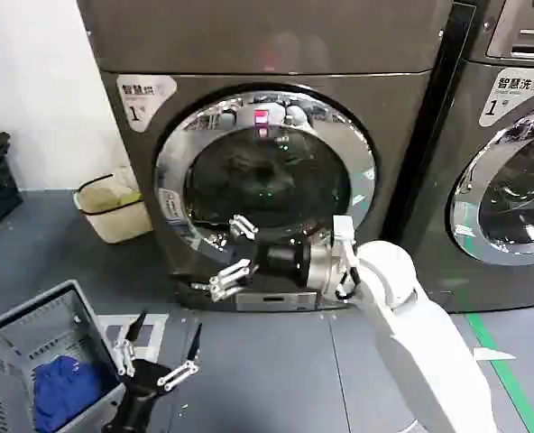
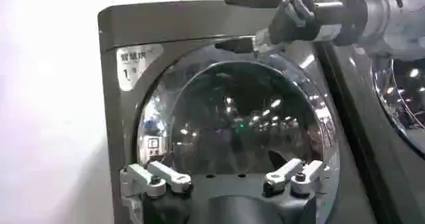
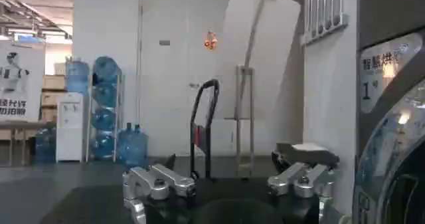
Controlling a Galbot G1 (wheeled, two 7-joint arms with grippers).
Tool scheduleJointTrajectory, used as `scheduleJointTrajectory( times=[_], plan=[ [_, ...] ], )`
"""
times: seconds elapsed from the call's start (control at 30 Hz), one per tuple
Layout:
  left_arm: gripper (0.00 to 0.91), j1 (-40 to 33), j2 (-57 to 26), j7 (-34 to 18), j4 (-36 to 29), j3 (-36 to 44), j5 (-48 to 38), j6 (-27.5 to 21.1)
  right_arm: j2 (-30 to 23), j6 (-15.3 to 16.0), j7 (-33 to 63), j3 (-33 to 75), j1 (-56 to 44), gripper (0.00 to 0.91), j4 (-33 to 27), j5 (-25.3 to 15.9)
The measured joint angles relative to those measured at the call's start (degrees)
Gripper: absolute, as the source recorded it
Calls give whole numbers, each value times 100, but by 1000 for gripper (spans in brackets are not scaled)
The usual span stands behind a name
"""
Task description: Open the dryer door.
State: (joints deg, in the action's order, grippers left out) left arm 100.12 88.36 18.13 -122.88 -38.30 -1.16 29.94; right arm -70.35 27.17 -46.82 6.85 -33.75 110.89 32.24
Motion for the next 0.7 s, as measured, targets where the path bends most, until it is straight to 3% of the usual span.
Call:
scheduleJointTrajectory(
  times=[0.7],
  plan=[
    [907, 62, -39, -1, -42, -19, -5, 6, -249, -961, 96, -8, 266, 907, -1540, -223]
  ],
)
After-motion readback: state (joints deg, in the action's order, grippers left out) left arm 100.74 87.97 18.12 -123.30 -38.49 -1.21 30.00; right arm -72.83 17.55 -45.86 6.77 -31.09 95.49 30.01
